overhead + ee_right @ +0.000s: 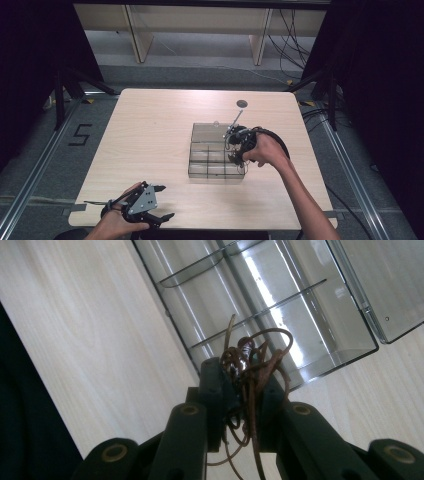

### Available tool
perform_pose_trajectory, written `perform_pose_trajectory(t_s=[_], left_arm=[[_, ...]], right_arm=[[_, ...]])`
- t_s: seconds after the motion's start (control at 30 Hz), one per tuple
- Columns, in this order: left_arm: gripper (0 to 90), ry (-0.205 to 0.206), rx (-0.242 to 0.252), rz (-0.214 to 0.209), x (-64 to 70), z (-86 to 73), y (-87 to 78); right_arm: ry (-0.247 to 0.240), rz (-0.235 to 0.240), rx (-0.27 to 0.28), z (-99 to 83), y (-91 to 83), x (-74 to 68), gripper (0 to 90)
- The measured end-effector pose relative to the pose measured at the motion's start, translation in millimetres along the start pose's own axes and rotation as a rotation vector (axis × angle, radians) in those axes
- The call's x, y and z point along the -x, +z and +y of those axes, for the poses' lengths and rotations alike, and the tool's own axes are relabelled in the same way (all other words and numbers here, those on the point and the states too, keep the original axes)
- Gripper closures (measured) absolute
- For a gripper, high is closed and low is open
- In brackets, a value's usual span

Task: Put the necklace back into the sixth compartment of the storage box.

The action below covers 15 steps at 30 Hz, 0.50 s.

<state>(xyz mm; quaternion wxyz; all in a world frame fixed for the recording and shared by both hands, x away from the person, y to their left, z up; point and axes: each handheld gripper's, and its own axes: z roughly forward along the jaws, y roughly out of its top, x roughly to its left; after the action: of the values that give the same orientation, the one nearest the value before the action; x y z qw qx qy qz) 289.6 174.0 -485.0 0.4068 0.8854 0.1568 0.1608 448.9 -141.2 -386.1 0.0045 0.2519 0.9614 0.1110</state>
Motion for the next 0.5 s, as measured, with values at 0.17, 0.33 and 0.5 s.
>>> perform_pose_trajectory(t_s=[0.17, 0.33, 0.5], left_arm=[[15.8, 0.002, -0.005, 0.002, 0.2, 0.2, -0.4], [15.8, -0.006, 0.007, -0.004, 0.5, 0.1, 0.2], [15.8, -0.007, 0.010, -0.003, 0.6, 0.0, 0.2]], right_arm=[[-0.022, -0.015, -0.004, 4.6, 7.3, 10.3, 79.1], [0.001, -0.012, -0.018, 8.0, 11.5, 12.5, 79.1], [-0.017, -0.013, -0.021, 9.5, 16.8, 15.5, 79.1]])
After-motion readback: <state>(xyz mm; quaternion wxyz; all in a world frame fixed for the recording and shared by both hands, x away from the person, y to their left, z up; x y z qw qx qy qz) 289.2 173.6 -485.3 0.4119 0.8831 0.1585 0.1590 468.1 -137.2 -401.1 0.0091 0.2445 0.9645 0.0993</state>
